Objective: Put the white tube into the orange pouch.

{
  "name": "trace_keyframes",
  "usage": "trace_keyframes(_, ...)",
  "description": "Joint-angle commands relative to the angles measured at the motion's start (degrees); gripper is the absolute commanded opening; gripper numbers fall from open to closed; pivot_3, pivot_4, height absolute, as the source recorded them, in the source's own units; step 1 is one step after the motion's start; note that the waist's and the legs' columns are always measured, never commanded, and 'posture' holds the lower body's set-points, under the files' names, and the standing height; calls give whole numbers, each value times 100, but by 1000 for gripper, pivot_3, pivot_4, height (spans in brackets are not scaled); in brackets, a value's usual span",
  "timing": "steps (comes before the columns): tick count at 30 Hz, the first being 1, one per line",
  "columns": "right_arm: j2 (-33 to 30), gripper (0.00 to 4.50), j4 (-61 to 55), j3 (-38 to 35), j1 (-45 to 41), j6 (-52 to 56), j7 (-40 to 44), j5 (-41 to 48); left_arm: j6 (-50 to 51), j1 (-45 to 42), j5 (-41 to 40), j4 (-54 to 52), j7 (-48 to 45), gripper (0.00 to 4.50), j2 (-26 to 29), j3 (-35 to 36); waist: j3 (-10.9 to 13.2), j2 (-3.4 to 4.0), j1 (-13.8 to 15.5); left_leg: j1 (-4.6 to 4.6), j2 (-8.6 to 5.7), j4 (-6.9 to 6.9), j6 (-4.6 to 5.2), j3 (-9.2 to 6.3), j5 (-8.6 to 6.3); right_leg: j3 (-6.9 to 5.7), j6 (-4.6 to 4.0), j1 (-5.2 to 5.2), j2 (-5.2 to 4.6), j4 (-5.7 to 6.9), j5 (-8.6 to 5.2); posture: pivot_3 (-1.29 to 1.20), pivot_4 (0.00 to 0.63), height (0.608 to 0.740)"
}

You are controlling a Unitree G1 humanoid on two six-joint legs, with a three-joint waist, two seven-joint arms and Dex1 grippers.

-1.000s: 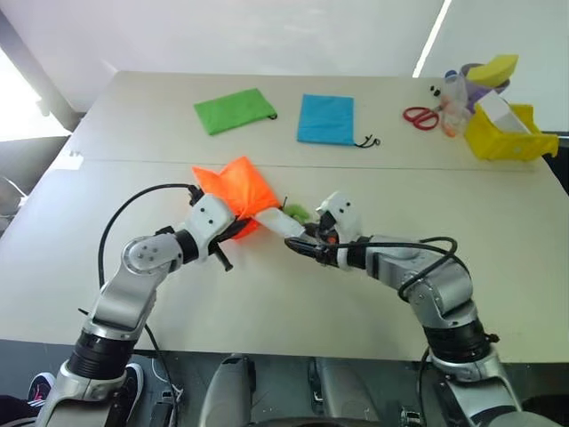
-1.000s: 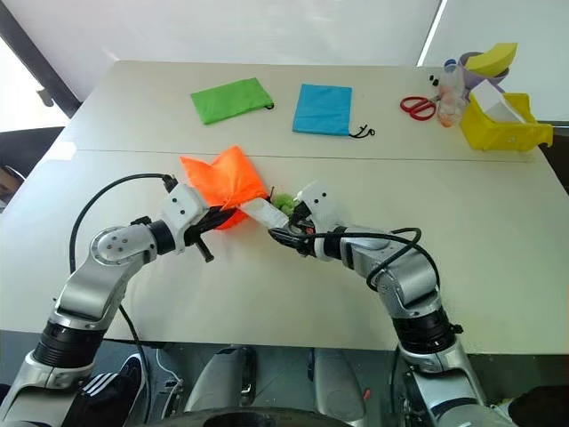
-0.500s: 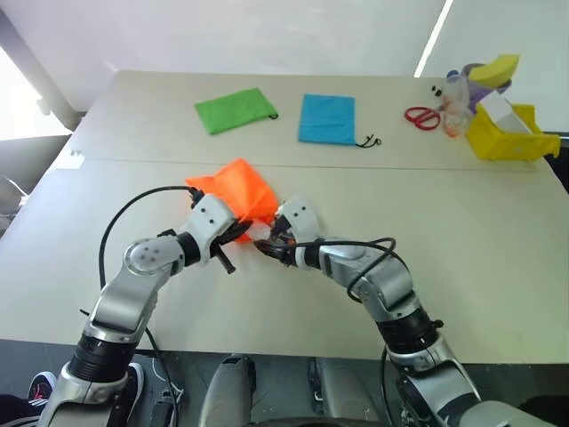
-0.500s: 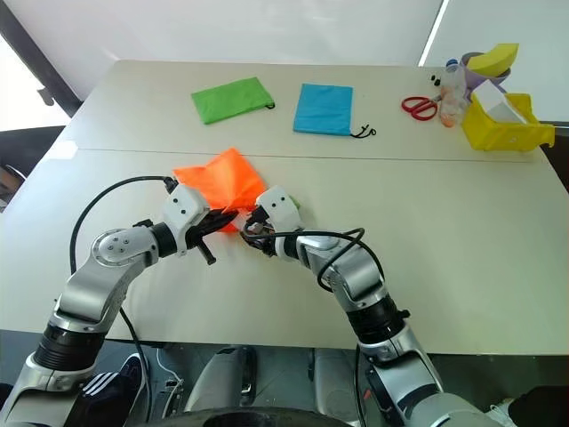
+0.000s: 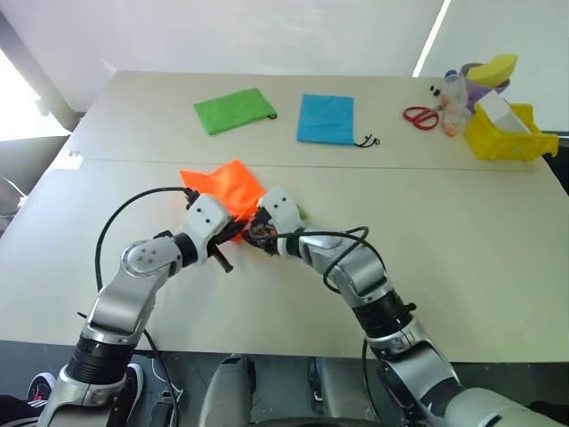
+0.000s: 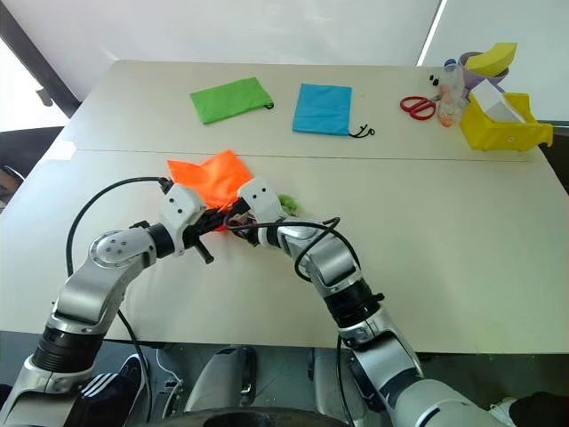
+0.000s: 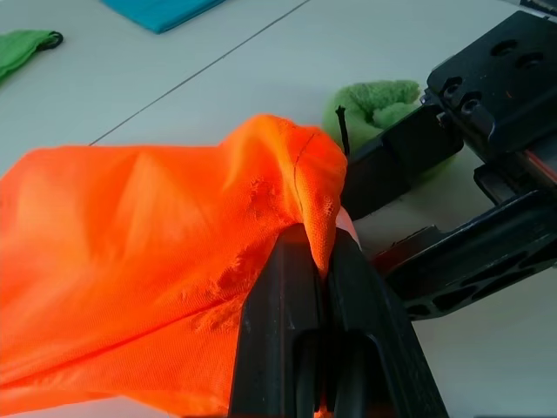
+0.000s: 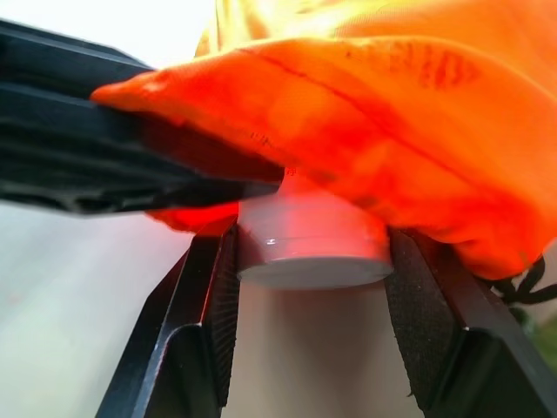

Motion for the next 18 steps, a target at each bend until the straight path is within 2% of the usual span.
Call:
trace_keyframes(1, 167, 1879, -127, -140, -222, -247, 3, 26, -24, -29, -79, -240, -66, 0, -8, -59, 0, 0, 2, 0, 0, -1, 0, 0, 0, 0, 0, -1, 0, 0, 0, 0, 150, 740)
trace_keyframes(7, -88, 1879, -430, -349, -108, 22, 198, 127, 34, -12, -113, -293, -40, 0, 6, -11, 0, 0, 3, -1, 0, -1, 0, 0, 0, 0, 0, -1, -1, 0, 0, 0, 150, 740)
trace_keyframes(12, 218, 1879, -151, -422, -228, -16, 33, 118, 52, -25, -108, -301, -23, 0, -32, -72, 0, 0, -11, -1, 0, -1, 0, 0, 0, 0, 0, -2, 1, 0, 0, 0, 150, 740)
trace_keyframes(18, 236, 1879, 1, 19, -217, -201, 216, -113, 60, -24, -121, -325, -8, 0, -37, -81, 0, 0, -3, -1, 0, -1, 0, 0, 0, 0, 0, -2, -1, 0, 0, 0, 150, 740)
